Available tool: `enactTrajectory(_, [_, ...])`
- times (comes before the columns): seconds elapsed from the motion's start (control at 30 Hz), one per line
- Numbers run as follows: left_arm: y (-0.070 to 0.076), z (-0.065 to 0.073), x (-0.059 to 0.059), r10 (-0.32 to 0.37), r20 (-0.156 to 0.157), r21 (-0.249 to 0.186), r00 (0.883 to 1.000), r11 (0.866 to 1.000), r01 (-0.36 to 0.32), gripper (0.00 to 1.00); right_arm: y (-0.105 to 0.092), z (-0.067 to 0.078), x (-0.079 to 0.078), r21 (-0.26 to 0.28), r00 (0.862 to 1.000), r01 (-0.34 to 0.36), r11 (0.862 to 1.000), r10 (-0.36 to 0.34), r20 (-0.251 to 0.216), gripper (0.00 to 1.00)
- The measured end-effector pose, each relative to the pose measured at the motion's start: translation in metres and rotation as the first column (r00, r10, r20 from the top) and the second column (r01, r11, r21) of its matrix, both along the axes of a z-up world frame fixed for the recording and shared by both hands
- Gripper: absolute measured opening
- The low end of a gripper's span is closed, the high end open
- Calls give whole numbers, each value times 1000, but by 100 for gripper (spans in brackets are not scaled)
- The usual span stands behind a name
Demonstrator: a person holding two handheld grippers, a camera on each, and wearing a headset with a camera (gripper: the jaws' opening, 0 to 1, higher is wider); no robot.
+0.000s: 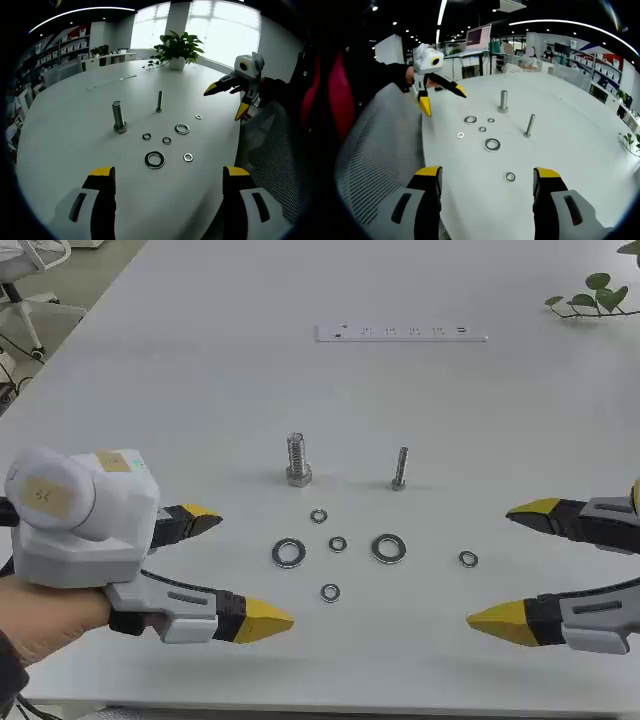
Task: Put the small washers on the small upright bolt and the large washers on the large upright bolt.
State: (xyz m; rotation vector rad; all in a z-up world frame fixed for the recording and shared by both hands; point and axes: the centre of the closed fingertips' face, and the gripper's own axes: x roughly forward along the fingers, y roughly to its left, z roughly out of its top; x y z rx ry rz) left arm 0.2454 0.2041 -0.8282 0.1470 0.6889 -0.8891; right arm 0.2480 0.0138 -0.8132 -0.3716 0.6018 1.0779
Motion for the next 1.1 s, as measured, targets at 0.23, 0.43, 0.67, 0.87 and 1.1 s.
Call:
enactTrajectory(0.23, [0,0,1,0,0,-1,1000,1000,0,89,1,1,1,-2,1000,-2,1000,2,0,75])
enactTrajectory(0.43, [0,0,1,-5,0,-2,1000,1000,5,88,2,2,2,-4,1000,-5,1000,5,1,75])
enactTrajectory(0.67, [-2,-1,-1,-12,0,-2,1000,1000,12,88,1,3,1,-8,1000,-5,1000,5,4,75])
enactTrajectory(0.87, [-2,0,-2,-15,0,-3,1000,1000,15,88,0,3,1,-9,1000,-3,1000,3,5,75])
enactTrajectory(1.1, [-2,0,-2,-14,-1,-2,1000,1000,14,88,-1,3,0,-10,1000,-1,1000,1,4,74])
